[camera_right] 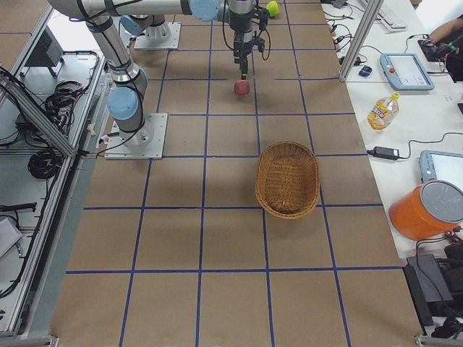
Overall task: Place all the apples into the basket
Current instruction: 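Set the red apple down mid-table, open the left gripper and lift away, then reach the left gripper to the dark apple while the right reaches the red apple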
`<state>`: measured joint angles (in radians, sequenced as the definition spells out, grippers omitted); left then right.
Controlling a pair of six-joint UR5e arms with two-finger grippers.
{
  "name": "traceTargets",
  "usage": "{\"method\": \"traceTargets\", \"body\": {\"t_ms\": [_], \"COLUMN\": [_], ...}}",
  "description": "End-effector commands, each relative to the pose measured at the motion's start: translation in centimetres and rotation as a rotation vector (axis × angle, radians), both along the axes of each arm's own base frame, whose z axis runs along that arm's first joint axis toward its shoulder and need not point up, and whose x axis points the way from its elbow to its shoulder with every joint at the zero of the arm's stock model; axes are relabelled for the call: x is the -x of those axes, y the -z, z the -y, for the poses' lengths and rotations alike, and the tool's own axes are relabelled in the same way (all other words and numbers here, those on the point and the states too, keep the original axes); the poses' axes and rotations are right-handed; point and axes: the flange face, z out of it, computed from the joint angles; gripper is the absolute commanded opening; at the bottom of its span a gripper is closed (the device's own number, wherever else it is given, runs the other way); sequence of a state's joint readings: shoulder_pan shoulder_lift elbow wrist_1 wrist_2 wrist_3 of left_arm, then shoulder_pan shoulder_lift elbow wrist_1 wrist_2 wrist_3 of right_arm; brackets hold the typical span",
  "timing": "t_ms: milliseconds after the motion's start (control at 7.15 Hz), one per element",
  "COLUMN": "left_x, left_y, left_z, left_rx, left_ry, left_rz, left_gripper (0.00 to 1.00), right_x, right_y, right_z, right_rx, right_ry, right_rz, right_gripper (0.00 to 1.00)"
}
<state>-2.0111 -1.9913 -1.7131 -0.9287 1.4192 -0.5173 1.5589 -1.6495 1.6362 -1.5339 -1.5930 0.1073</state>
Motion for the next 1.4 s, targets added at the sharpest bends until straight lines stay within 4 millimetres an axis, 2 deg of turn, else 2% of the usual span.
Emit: {"method": "traceTargets", "body": {"t_ms": [0,140,280,419,559,699,839,978,1118,1258], "left_x": [-8.9,-14.5,-19.7,-25.7,-31.7,-39.5,-46.2,-50.7,-53.6,-56.0], "left_y": [-3.9,-5.1,-6.5,-7.7,-8.0,-7.3,-6.3,-5.1,-3.9,-3.5], "left_z": [2.6,3.4,4.0,5.0,5.8,6.3,6.3,6.0,6.1,6.5], "left_rx": [-0.049,-0.062,-0.070,-0.058,-0.067,-0.096,-0.107,-0.097,-0.077,-0.058], "left_ry": [0.057,0.127,0.156,0.138,0.092,0.079,0.112,0.247,0.307,0.310], "left_rz": [0.058,0.116,0.164,0.170,0.162,0.145,0.123,0.101,0.097,0.117], "left_gripper": [1.00,1.00,1.00,1.00,1.00,1.00,1.00,1.00,1.00,1.00], "right_x": [1.9,3.2,3.4,3.3,1.8,-0.9,-3.6,-5.7,-6.6,-6.8], "right_y": [2.6,4.2,4.8,8.4,9.8,11.4,14.1,16.3,19.0,20.8], "right_z": [0.8,1.6,2.6,4.3,5.3,5.6,6.8,7.4,8.0,8.3], "right_rx": [-0.051,-0.065,-0.004,-0.027,0.012,-0.002,0.000,-0.001,-0.038,-0.071], "right_ry": [0.034,0.062,0.073,0.081,0.081,0.082,0.129,0.162,0.156,0.159], "right_rz": [0.006,0.007,0.007,0.017,0.015,0.015,0.013,0.011,0.002,-0.003], "right_gripper": [1.00,1.00,1.00,1.00,1.00,1.00,1.00,1.00,1.00,1.00]}}
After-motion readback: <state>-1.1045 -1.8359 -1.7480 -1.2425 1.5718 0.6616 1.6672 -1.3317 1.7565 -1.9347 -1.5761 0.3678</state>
